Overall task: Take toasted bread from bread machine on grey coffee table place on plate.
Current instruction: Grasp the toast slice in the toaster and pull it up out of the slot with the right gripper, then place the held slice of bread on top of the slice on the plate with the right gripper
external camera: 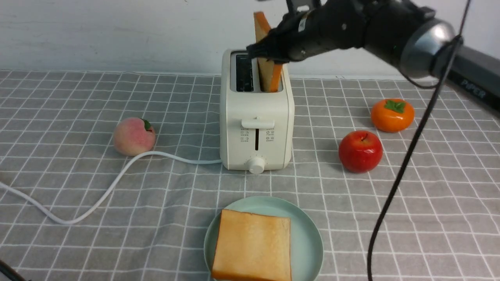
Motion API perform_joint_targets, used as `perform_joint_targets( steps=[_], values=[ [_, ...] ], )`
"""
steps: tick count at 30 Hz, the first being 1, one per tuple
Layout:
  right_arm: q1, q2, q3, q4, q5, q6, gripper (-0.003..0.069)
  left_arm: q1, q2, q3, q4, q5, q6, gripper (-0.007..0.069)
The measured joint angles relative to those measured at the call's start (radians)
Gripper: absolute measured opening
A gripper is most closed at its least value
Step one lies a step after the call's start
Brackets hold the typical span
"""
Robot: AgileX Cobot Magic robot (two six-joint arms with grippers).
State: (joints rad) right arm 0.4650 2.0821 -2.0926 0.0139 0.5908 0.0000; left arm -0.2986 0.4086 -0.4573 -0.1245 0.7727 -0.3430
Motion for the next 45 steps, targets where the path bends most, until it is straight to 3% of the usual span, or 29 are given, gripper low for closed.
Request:
perform_joint_targets(
  steps=[5, 9, 13, 18, 23, 30, 36, 40, 41, 42, 45],
  values=[
    [0.000, -0.219, -0.007, -0.004, 0.171, 0.000, 0.0114, 0.000, 0.000, 0.000, 0.005, 0.003, 0.000, -0.0014],
    [-0.002, -0.326, -0.015, 0.004, 0.445, -0.010, 0.0114, 0.000, 0.000, 0.000, 0.021, 0.004, 0.000, -0.0014],
    [-0.028, -0.325, 0.002, 0.135, 0.647, -0.080, 0.0114, 0.000, 0.000, 0.000, 0.033, 0.004, 0.000, -0.0014],
    [-0.068, -0.291, 0.178, 0.483, 0.660, -0.251, 0.0114, 0.000, 0.000, 0.000, 0.039, 0.004, 0.000, -0.0014],
    [-0.070, -0.256, 0.407, 0.670, 0.654, -0.406, 0.0114, 0.000, 0.000, 0.000, 0.039, 0.016, 0.000, -0.0014],
    [-0.069, -0.188, 0.605, 0.846, 0.628, -0.489, 0.0114, 0.000, 0.000, 0.000, 0.039, 0.022, 0.000, -0.0014],
    [-0.069, -0.146, 0.613, 0.870, 0.575, -0.491, 0.0118, 0.000, 0.000, 0.000, 0.039, 0.022, 0.000, -0.0014],
    [-0.069, -0.145, 0.613, 0.862, 0.563, -0.491, 0.0185, 0.000, 0.000, 0.000, 0.039, 0.023, 0.000, -0.0014],
    [-0.069, -0.145, 0.613, 0.851, 0.563, -0.491, 0.0251, 0.000, 0.000, 0.000, 0.039, 0.023, 0.000, -0.0014],
    [-0.069, -0.145, 0.613, 0.848, 0.563, -0.491, 0.0260, 0.000, 0.000, 0.000, 0.039, 0.023, 0.000, -0.0014],
    [-0.069, -0.148, 0.613, 0.792, 0.563, -0.492, 0.0428, 0.000, 0.000, 0.000, 0.039, 0.023, 0.000, -0.0014]
  ],
)
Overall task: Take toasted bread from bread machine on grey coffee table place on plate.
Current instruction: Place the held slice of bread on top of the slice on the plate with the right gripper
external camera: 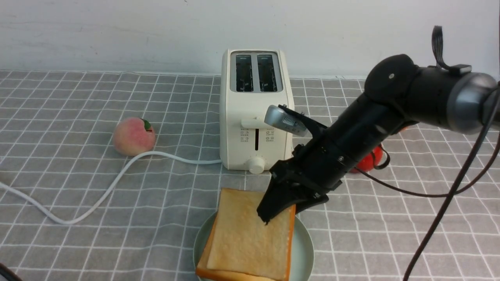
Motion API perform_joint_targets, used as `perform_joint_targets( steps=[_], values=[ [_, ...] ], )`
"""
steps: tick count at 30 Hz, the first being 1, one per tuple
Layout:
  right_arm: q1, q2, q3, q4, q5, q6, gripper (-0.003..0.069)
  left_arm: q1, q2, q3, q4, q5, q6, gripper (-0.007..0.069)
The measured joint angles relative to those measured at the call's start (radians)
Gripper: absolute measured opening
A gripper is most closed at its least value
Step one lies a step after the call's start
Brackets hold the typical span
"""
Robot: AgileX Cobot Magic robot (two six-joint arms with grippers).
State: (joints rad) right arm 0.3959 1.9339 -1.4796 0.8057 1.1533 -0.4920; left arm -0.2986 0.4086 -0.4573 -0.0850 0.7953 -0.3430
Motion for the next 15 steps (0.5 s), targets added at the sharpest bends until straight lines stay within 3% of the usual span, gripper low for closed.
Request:
perform_joint_targets(
  steps=[4, 7, 8, 11, 15],
  values=[
    [0.000, -0.028, -0.028, -0.130, 0.004, 0.000, 0.0547, 0.000, 0.000, 0.000, 0.000, 0.000, 0.000, -0.0014],
    [0.000, -0.059, -0.060, -0.229, 0.008, 0.001, 0.0571, 0.000, 0.000, 0.000, 0.001, 0.000, 0.000, -0.0014],
    [0.000, -0.093, -0.092, -0.318, 0.014, 0.016, 0.0577, 0.000, 0.000, 0.000, 0.002, 0.000, 0.000, -0.0014],
    [0.000, -0.142, -0.128, -0.415, 0.027, 0.064, 0.0570, 0.000, 0.000, 0.000, 0.003, 0.000, 0.000, -0.0014],
    [-0.001, -0.257, -0.161, -0.544, 0.047, 0.175, 0.0483, 0.000, 0.000, 0.000, 0.003, -0.005, 0.000, -0.0014]
  ],
)
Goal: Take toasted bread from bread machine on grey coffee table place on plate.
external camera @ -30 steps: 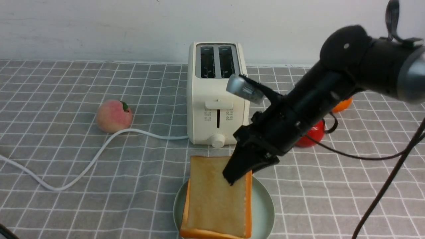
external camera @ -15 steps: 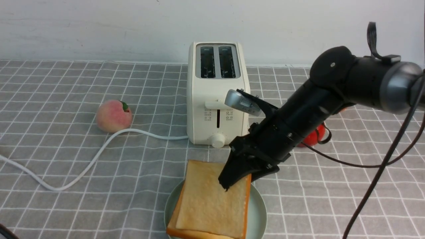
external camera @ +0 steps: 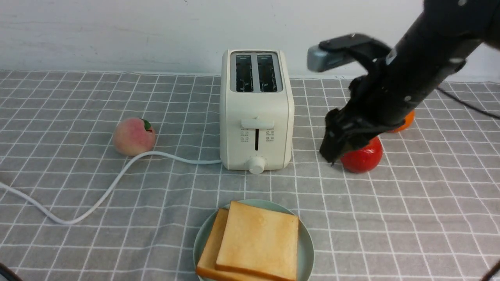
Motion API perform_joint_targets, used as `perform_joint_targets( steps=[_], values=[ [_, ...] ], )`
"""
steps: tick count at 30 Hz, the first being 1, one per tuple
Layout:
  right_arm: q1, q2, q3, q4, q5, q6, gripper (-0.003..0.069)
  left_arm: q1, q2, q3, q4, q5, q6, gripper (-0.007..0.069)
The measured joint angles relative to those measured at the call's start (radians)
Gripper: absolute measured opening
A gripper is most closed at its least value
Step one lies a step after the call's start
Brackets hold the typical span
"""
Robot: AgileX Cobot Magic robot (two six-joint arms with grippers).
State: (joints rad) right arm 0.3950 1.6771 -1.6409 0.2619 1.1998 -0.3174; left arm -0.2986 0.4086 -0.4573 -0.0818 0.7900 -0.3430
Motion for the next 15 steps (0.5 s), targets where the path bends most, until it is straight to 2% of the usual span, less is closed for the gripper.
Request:
perform_joint_targets(
  steps=[4, 8, 10, 15],
  values=[
    [0.000, -0.206, -0.003, -0.093, 0.013, 0.139, 0.0231, 0.000, 0.000, 0.000, 0.000, -0.028, 0.000, -0.0014],
    [0.000, -0.373, -0.001, -0.144, 0.016, 0.258, 0.0016, 0.000, 0.000, 0.000, 0.000, -0.070, 0.000, -0.0014],
    [0.000, -0.458, 0.018, -0.170, -0.002, 0.311, -0.0013, 0.000, 0.000, 0.000, 0.000, -0.089, 0.000, -0.0014],
    [0.000, -0.672, 0.154, -0.249, -0.098, 0.350, -0.0008, 0.000, 0.000, 0.000, 0.000, -0.135, 0.000, -0.0014]
  ],
)
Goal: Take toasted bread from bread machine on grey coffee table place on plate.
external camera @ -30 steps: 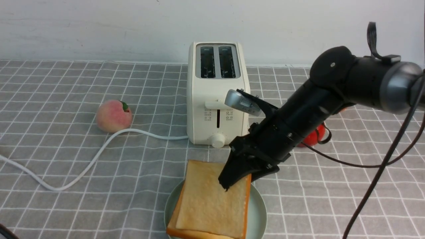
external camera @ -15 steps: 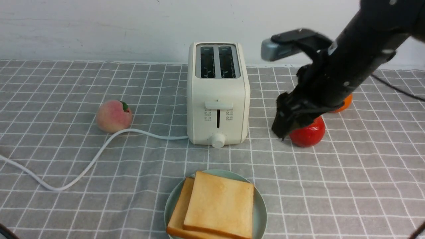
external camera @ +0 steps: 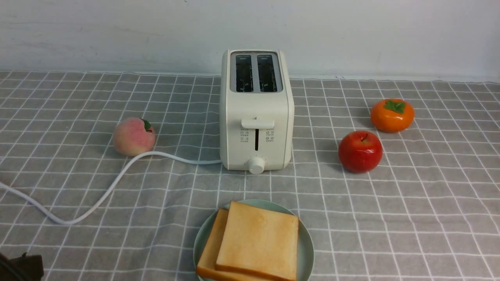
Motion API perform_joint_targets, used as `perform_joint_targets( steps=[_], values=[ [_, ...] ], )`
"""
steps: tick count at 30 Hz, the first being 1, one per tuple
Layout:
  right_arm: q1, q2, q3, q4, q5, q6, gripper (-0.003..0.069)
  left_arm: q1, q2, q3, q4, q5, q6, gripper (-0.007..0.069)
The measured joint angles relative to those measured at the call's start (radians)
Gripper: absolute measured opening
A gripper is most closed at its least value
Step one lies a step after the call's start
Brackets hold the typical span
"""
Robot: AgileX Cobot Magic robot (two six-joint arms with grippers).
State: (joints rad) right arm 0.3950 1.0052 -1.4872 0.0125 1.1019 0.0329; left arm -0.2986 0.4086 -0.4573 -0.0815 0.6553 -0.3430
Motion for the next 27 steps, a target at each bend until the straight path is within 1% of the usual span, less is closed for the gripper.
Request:
perform_joint_targets(
  steps=[3, 4, 5, 7, 8, 9, 10, 11, 12, 14, 16, 20, 27],
  values=[
    [0.000, -0.191, 0.201, -0.061, -0.151, 0.028, 0.0003, 0.000, 0.000, 0.000, 0.000, -0.032, 0.000, -0.0014],
    [0.000, -0.202, 0.213, -0.063, -0.160, 0.032, 0.0003, 0.000, 0.000, 0.000, 0.000, -0.034, 0.000, -0.0014],
    [0.000, -0.288, 0.317, -0.082, -0.237, 0.061, 0.0005, 0.000, 0.000, 0.000, 0.000, -0.043, 0.000, -0.0014],
    [0.000, -0.392, 0.437, -0.103, -0.326, 0.093, 0.0006, 0.000, 0.000, 0.000, 0.000, -0.050, 0.000, -0.0014],
    [0.000, -0.392, 0.450, -0.103, -0.336, 0.096, 0.0006, 0.000, 0.000, 0.000, 0.000, -0.052, 0.000, -0.0014],
    [0.000, -0.475, 0.566, -0.114, -0.419, 0.118, 0.0009, 0.000, 0.000, 0.000, 0.000, -0.055, 0.000, -0.0014],
    [0.000, -0.516, 0.627, -0.118, -0.464, 0.127, 0.0010, 0.000, 0.000, 0.000, 0.000, -0.056, 0.000, -0.0014],
    [0.000, -0.524, 0.627, -0.119, -0.464, 0.127, 0.0010, 0.000, 0.000, 0.000, 0.000, -0.056, 0.000, -0.0014],
    [0.000, -0.575, 0.718, -0.122, -0.534, 0.134, 0.0012, 0.000, 0.000, 0.000, 0.000, -0.059, 0.000, -0.0014],
    [0.000, -0.638, 0.823, -0.125, -0.626, 0.139, 0.0014, 0.000, 0.000, 0.000, 0.000, -0.060, 0.000, -0.0014],
    [0.000, -0.660, 0.863, -0.125, -0.666, 0.141, 0.0015, 0.000, 0.000, 0.000, 0.000, -0.061, 0.000, -0.0014],
    [0.000, -0.730, 0.978, -0.125, -0.797, 0.141, 0.0020, 0.000, 0.000, 0.000, 0.000, -0.066, -0.001, -0.0013],
    [0.000, -0.744, 1.008, -0.125, -0.832, 0.141, 0.0028, 0.000, 0.000, 0.000, 0.000, -0.066, -0.001, -0.0012]
  ],
)
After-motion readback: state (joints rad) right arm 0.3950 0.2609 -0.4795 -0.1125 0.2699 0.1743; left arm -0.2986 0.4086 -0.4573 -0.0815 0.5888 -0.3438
